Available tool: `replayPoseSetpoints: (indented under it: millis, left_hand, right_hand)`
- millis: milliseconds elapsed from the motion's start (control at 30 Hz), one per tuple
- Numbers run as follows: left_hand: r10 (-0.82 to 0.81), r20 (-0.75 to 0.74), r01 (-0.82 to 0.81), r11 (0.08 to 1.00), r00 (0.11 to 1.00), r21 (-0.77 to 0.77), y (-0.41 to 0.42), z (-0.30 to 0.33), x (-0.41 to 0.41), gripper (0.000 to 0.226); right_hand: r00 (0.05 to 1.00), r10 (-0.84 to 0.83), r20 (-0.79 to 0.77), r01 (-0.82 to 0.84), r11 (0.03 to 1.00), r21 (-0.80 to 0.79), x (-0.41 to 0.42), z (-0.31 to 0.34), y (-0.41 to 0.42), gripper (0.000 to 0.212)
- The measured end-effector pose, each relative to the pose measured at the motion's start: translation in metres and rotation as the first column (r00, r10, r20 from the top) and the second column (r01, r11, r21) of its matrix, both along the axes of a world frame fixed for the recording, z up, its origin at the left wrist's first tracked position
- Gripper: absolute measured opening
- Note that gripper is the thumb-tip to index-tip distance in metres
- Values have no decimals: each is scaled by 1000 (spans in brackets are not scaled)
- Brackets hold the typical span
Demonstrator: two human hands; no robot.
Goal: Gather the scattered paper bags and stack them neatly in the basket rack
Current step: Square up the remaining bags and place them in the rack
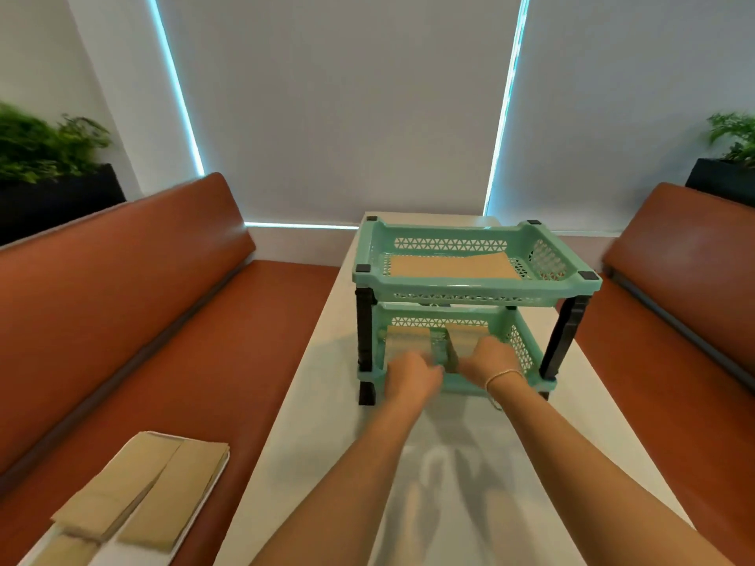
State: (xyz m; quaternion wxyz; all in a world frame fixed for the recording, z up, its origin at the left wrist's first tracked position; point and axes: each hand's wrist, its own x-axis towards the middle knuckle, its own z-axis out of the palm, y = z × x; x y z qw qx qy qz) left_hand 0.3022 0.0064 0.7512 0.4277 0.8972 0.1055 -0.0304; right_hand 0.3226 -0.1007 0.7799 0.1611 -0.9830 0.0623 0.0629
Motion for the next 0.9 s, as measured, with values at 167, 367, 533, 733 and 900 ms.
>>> replayPoseSetpoints:
  millis: [167,367,533,733,900]
  left_hand:
    - [103,35,-103,995,994,2,58,2,-54,26]
    - [338,75,-332,940,938,-77,155,-8,-115,24]
    - [560,-17,-559,825,828,-83,243,-40,-157,23]
    - [683,-235,-684,724,692,90,343,-101,-213,16]
    - [759,-366,-723,640,539,260,429,-159,-253,27]
  right_hand:
    - [966,236,-109,-245,967,-71,-52,2,74,31]
    - [869,420,-263,-426,904,36,-93,-13,176,33]
    - [751,603,-268,-594,795,122,-114,-31,252,31]
    - [678,642,-358,-442,746,499,-130,-88,341,39]
    - [563,646,-516,-426,762,488,-139,-143,410,37]
